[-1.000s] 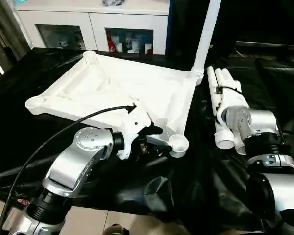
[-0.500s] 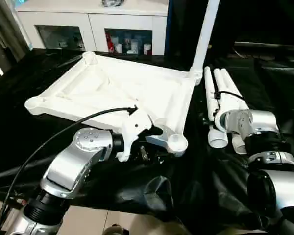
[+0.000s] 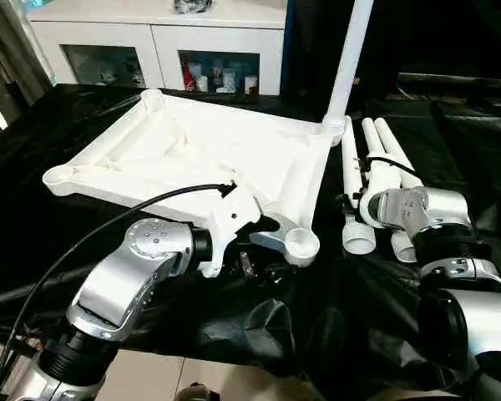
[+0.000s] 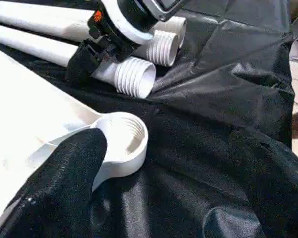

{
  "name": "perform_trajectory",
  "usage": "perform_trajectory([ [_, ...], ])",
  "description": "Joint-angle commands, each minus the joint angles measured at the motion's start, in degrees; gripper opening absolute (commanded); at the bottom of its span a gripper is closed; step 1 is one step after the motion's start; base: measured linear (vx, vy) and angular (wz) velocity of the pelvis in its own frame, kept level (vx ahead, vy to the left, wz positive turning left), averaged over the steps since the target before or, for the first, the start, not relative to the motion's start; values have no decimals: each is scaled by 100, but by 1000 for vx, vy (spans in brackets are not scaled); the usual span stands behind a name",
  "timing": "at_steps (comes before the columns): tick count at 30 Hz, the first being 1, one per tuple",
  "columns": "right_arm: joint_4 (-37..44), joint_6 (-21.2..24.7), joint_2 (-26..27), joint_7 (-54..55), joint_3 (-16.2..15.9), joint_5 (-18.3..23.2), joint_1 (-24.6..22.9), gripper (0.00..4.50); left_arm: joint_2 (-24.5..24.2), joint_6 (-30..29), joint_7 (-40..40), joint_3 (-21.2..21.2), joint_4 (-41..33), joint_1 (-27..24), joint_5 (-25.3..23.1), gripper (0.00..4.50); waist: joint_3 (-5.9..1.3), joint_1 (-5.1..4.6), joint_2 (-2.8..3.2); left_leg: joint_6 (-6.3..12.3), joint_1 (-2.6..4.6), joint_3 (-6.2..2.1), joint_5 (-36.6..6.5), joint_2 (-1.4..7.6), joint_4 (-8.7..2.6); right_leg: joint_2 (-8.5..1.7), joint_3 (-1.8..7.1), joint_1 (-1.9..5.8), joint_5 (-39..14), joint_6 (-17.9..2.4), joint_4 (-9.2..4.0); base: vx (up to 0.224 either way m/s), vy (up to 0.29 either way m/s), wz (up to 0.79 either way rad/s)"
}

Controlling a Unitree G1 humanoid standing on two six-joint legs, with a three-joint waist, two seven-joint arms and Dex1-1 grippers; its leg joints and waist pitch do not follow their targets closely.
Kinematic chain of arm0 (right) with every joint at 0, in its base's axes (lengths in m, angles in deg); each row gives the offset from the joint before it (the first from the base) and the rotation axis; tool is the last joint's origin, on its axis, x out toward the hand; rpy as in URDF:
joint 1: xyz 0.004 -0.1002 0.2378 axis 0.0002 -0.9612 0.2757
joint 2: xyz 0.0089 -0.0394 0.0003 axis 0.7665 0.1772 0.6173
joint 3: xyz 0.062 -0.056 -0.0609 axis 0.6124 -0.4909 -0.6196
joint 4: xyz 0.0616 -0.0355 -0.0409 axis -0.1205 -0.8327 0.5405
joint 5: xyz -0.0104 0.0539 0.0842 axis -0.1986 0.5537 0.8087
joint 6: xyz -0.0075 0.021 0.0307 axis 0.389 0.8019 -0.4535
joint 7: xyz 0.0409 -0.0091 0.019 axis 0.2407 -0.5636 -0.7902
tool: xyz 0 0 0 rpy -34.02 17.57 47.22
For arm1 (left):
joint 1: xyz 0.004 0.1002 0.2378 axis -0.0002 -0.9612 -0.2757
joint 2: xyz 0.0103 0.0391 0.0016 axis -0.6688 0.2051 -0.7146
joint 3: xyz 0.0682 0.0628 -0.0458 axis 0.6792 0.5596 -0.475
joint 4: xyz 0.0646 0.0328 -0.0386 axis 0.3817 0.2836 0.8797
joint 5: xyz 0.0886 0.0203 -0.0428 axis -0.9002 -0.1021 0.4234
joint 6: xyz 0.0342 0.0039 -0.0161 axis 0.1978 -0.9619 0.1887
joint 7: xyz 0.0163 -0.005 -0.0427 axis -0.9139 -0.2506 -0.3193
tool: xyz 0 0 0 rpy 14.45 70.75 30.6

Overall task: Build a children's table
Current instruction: Pick table leg

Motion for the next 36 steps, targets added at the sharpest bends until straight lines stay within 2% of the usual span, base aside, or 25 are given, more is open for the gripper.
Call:
perform_trajectory([
  [1, -143, 78, 15, 83, 58, 60, 22, 318, -63, 17, -3, 48, -46, 67, 6, 450, -457, 23, -46, -149, 76, -91, -906, 248, -382, -404, 271, 323, -1061, -1146, -390, 0, 0, 0],
  [3, -167, 67, 4, 183, 174, 110, 8, 295, -67, 32, -1, 62, -18, 99, 13, 450, -456, 14, -11, -185, 82, -92, -961, 246, -382, -395, 271, 315, -1044, -1139, -398, 0, 0, 0],
  [7, -194, 68, -1, 323, 388, 225, -49, 275, -80, 94, 28, 87, 58, 138, -7, 450, -460, 13, 0, -224, 90, -100, -1044, 244, -384, -396, 266, 324, -1042, -1143, -392, 0, 0, 0],
  [9, -194, 68, -1, 323, 388, 225, -49, 262, -80, 94, 28, 87, 58, 138, -7, 450, -460, 9, -7, -224, 88, -98, -1053, 242, -385, -393, 265, 324, -1036, -1134, -394, 0, 0, 0],
  [12, -122, 137, 29, 404, 564, 341, -157, 244, -77, 129, 33, 82, 94, 152, -7, 450, -468, 13, -22, -190, 84, -92, -961, 239, -378, -392, 266, 329, -956, -1145, -387, 0, 0, 0],
  [13, -85, 162, 46, 433, 627, 385, -208, 218, -71, 144, 25, 82, 116, 163, -10, 450, -470, 13, -22, -186, 83, -92, -946, 240, -377, -389, 263, 325, -935, -1154, -384, 0, 0, 0],
  [17, 77, 168, 87, 573, 829, 502, -333, 195, -41, 183, -27, 77, 158, 214, -24, 450, -466, 23, -23, -191, 90, -94, -974, 240, -385, -388, 262, 324, -996, -1107, -391, 0, 0, 0],
  [18, 226, 165, 89, 635, 915, 557, -373, 190, -1, 207, -80, 24, 181, 239, -15, 450, -459, 14, -70, -203, 86, -87, -1007, 240, -389, -394, 266, 328, -1061, -1093, -407, 0, 0, 0],
  [19, 226, 165, 89, 635, 915, 557, -373, 188, -1, 207, -80, 24, 181, 239, -15, 450, -459, 14, -70, -203, 86, -87, -1007, 240, -389, -394, 266, 328, -1061, -1093, -407, 0, 0, 0],
  [20, 329, 165, 90, 675, 970, 594, -397, 188, 28, 224, -117, -15, 197, 256, -7, 450, -464, 25, -46, -211, 91, -96, -995, 244, -388, -403, 264, 323, -1106, -1086, -398, 0, 0, 0],
  [21, 634, -60, 123, 789, 1094, 644, -477, 187, 115, 308, -233, -113, 272, 304, -13, 450, -463, 20, -81, -204, 88, -87, -987, 242, -389, -401, 265, 325, -1132, -1059, -409, 0, 0, 0],
  [22, 634, -60, 123, 789, 1094, 644, -477, 187, 115, 308, -233, -113, 272, 304, -13, 450, -466, 31, -71, -200, 86, -87, -943, 244, -385, -413, 272, 324, -1117, -1016, -406, 0, 0, 0],
  [23, 969, -320, 161, 834, 1189, 698, -570, 187, 209, 380, -359, -205, 340, 348, -17, 450, -465, 33, -89, -187, 79, -85, -918, 242, -390, -406, 271, 330, -1112, -989, -412, 0, 0, 0],
  [24, 1828, -1091, 348, 600, 1448, 1012, -794, 187, 480, 448, -623, -457, 457, 459, 85, 450, -468, 39, -107, -164, 76, -74, -874, 238, -381, -414, 276, 326, -1097, -962, -417, 0, 0, 0],
  [25, 2015, -1251, 394, 517, 1502, 1095, -845, 186, 539, 450, -676, -509, 472, 478, 115, 450, -468, 78, -88, -119, 78, -61, -920, 245, -372, -437, 289, 308, -1118, -896, -442, 0, 0, 0],
  [26, 2362, -1489, 468, 325, 1573, 1240, -939, 186, 705, 436, -831, -655, 534, 550, 204, 450, -502, 94, -101, -32, 58, -80, -682, 255, -368, -417, 270, 333, -872, -910, -387, 0, 0, 0],
  [29, 2846, -1629, 556, 85, 1682, 1491, -1068, 186, 972, 427, -1082, -875, 649, 689, 346, 450, -488, 85, -123, 86, 45, -67, -572, 242, -359, -386, 266, 325, -711, -987, -373, 0, 0, 0],
  [30, 3455, -1680, 638, -322, 1748, 1834, -1253, 186, 1345, 339, -1435, -1165, 853, 947, 553, 450, -487, 98, -142, 150, 38, -55, -588, 232, -344, -394, 271, 340, -721, -1001, -379, 0, 0, 0],
  [32, 3455, -1680, 638, -322, 1748, 1834, -1253, 186, 1345, 339, -1435, -1165, 853, 947, 553, 450, -490, 133, -142, 220, 33, -63, -561, 232, -339, -409, 267, 348, -784, -975, -398, 0, 0, 0],
  [33, 4289, -1589, 692, -1080, 1549, 2273, -1617, 186, 1739, 201, -1731, -1449, 1037, 1222, 845, 450, -484, 170, -155, 290, 31, -66, -561, 237, -336, -411, 258, 339, -936, -946, -415, 0, 0, 0],
  [34, 4583, -1496, 700, -1347, 1454, 2446, -1766, 186, 1878, 132, -1824, -1552, 1093, 1315, 967, 450, -486, 195, -172, 339, 32, -69, -556, 249, -336, -421, 260, 343, -960, -947, -425, 0, 0, 0],
  [35, 4583, -1496, 700, -1347, 1454, 2446, -1766, 186, 1878, 132, -1824, -1552, 1093, 1315, 967, 450, -479, 197, -176, 365, 22, -66, -551, 248, -337, -411, 260, 342, -977, -941, -427, 0, 0, 0],
  [36, 5027, -1381, 681, -1721, 1251, 2705, -2043, 186, 2109, 18, -1952, -1745, 1187, 1474, 1181, 450, -486, 198, -187, 382, 7, -86, -514, 251, -346, -422, 248, 343, -1053, -941, -424, 0, 0, 0],
])
